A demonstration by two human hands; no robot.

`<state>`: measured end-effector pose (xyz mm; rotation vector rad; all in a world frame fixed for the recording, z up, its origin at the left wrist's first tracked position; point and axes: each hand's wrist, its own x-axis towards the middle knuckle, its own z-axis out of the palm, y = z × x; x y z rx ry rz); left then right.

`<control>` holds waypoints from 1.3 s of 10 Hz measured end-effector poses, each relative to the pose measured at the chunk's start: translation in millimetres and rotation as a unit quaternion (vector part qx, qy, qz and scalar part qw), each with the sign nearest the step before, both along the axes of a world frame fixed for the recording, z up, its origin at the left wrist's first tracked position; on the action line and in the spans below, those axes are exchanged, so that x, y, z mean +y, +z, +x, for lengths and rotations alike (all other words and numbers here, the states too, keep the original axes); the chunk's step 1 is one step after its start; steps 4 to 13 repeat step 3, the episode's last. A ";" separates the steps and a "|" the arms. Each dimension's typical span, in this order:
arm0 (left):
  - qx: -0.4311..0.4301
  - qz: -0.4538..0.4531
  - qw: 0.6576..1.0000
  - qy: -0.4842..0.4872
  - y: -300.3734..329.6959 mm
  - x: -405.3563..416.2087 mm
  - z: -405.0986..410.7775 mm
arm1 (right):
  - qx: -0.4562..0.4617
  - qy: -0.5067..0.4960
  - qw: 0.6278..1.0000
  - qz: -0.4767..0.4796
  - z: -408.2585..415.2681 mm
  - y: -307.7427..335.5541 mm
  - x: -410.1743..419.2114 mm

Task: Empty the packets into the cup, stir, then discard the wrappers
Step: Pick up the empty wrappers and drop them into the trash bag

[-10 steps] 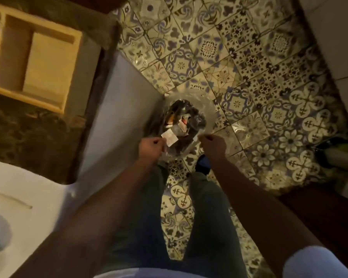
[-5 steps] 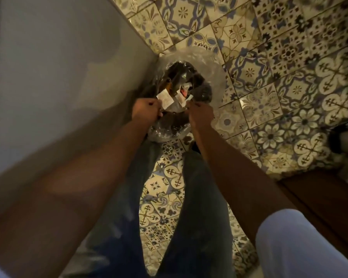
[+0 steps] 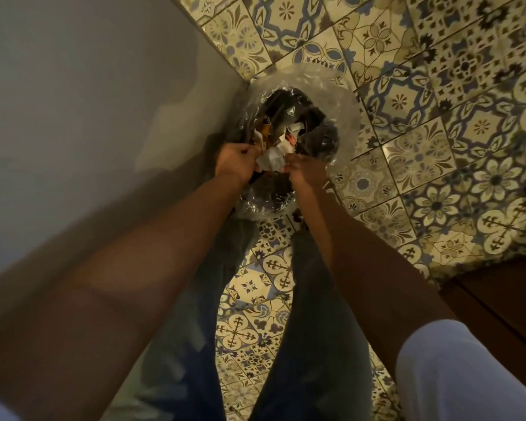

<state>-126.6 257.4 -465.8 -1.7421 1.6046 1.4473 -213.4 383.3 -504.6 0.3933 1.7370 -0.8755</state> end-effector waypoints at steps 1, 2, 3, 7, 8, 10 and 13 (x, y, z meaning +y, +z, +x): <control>0.005 -0.008 1.000 0.024 6.1 2.2 1.9 | 0.018 0.013 1.000 0.004 3.5 17.8 3.0; 0.024 -0.022 0.998 0.048 16.3 9.9 9.4 | 0.060 0.021 0.998 0.009 8.6 40.1 12.5; 0.042 -0.053 0.996 0.050 33.0 15.8 13.7 | 0.108 0.009 0.994 0.009 6.4 66.5 18.8; 0.042 -0.053 0.996 0.050 33.0 15.8 13.7 | 0.108 0.009 0.994 0.009 6.4 66.5 18.8; 0.042 -0.053 0.996 0.050 33.0 15.8 13.7 | 0.108 0.009 0.994 0.009 6.4 66.5 18.8; 0.042 -0.053 0.996 0.050 33.0 15.8 13.7 | 0.108 0.009 0.994 0.009 6.4 66.5 18.8; 0.042 -0.053 0.996 0.050 33.0 15.8 13.7 | 0.108 0.009 0.994 0.009 6.4 66.5 18.8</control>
